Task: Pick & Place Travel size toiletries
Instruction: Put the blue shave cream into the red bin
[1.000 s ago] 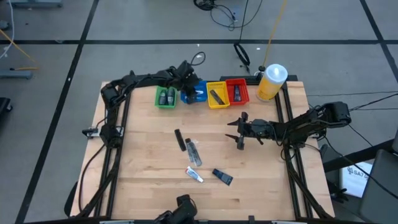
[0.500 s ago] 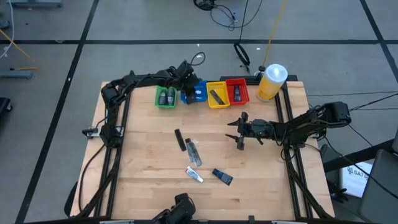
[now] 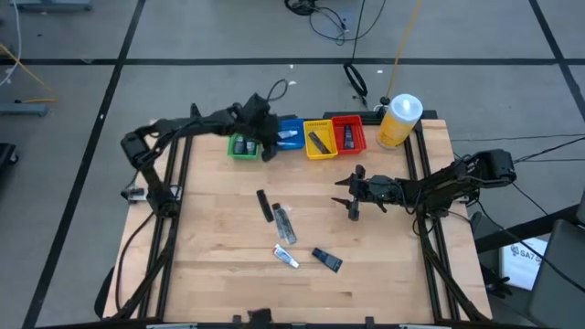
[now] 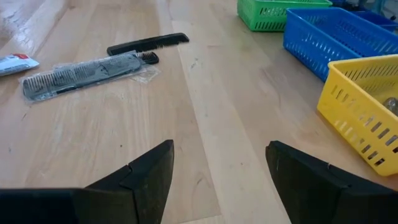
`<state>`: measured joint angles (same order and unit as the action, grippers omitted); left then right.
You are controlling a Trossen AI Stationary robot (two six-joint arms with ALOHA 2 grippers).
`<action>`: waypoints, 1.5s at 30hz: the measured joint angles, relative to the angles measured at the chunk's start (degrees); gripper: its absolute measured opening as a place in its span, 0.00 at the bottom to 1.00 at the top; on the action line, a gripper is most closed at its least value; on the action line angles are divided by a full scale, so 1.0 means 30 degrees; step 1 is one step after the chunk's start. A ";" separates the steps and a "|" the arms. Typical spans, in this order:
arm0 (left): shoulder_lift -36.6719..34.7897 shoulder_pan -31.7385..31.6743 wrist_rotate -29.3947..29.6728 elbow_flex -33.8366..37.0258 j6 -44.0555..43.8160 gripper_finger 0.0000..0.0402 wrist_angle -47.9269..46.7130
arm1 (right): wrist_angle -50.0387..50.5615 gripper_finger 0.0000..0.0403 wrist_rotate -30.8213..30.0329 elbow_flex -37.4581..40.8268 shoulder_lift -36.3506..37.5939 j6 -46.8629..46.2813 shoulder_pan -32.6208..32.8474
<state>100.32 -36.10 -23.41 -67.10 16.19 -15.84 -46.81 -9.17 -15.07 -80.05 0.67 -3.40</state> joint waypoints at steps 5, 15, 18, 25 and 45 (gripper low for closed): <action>-0.1572 0.2023 -0.0675 0.4630 -0.1801 0.34 0.6457 | -0.0026 0.61 0.0073 -0.0007 0.0000 -0.0008 0.0007; -0.2211 0.8128 0.3457 0.8840 -0.3280 0.28 1.3002 | -0.0603 0.61 0.0124 -0.0030 0.0000 -0.0339 0.1390; -0.2195 0.9419 0.4801 0.9244 -0.3616 0.27 1.3737 | -0.0293 0.61 0.0100 -0.0391 0.0160 -0.0525 0.2271; -0.2210 1.0997 0.5296 0.9839 -0.4156 0.26 1.5117 | 0.6821 0.61 -0.1411 -0.3667 0.0882 -0.2374 0.5817; -0.2210 1.1884 0.6851 0.9925 -0.4731 0.26 1.5339 | 0.6720 0.75 -0.2492 -0.6158 -0.3224 -0.8575 1.1049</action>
<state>93.69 -0.45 -2.85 -37.32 2.00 30.17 -26.65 -16.64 -33.54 -89.72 -25.06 29.75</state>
